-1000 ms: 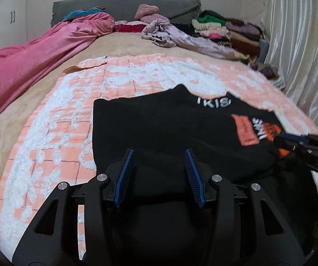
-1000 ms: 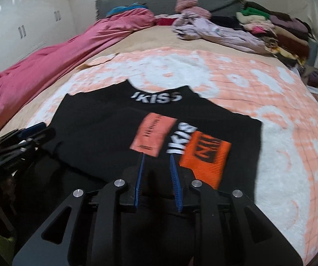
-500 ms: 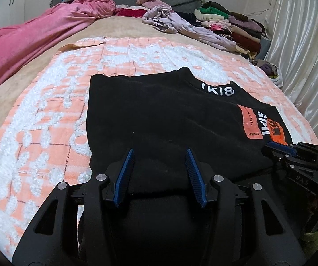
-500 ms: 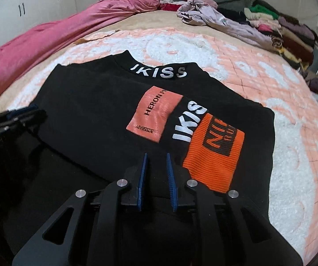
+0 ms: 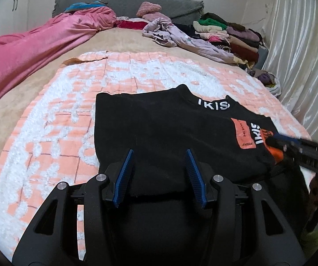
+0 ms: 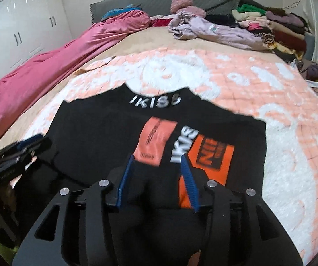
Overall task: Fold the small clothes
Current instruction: 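Move both open grippers to the hem of the black sweatshirt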
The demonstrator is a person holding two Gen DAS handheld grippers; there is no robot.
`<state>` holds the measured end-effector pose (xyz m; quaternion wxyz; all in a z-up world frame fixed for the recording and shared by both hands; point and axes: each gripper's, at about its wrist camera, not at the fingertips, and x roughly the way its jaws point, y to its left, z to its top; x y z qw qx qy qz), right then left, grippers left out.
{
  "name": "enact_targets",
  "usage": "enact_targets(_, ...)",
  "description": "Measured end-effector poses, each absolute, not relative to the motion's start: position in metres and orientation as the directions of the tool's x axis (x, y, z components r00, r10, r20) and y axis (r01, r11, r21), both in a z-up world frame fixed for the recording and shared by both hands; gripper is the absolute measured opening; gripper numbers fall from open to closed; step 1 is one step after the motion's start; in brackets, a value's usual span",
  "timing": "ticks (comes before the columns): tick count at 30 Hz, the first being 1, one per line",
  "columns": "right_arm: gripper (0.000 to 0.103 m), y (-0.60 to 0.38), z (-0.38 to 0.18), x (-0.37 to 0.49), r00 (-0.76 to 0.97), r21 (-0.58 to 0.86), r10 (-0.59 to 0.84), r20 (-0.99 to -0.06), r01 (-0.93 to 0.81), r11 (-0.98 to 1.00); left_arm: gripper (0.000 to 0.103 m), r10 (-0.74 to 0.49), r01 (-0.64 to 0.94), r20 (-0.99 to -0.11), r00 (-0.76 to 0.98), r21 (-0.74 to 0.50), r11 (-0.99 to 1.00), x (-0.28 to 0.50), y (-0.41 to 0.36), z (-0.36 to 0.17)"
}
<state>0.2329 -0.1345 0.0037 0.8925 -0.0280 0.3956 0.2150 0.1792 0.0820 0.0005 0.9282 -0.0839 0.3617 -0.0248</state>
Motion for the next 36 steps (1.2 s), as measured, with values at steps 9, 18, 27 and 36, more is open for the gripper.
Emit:
enact_targets(9, 0.053, -0.100, -0.002, 0.269, 0.597, 0.069, 0.321, -0.735, -0.406, 0.911, 0.041, -0.075, -0.023, -0.697, 0.713, -0.130, 0.991, 0.184, 0.079, -0.008)
enact_targets(18, 0.052, -0.092, -0.037, 0.291, 0.543, 0.010, 0.236, -0.806, -0.387, 0.922, 0.042, -0.086, -0.019, -0.710, 0.698, -0.139, 0.990, 0.187, 0.082, -0.011)
enact_targets(27, 0.056, -0.099, -0.025, 0.285, 0.565, 0.058, 0.278, -0.777, -0.376, 0.925, 0.050, -0.089, -0.021, -0.705, 0.704, -0.145, 0.989, 0.184, 0.082, -0.005)
enact_targets(36, 0.070, -0.112, -0.011, 0.272, 0.595, 0.094, 0.304, -0.744, -0.357, 0.930, 0.056, -0.072, -0.036, -0.684, 0.726, -0.143, 0.989, 0.177, 0.086, 0.004)
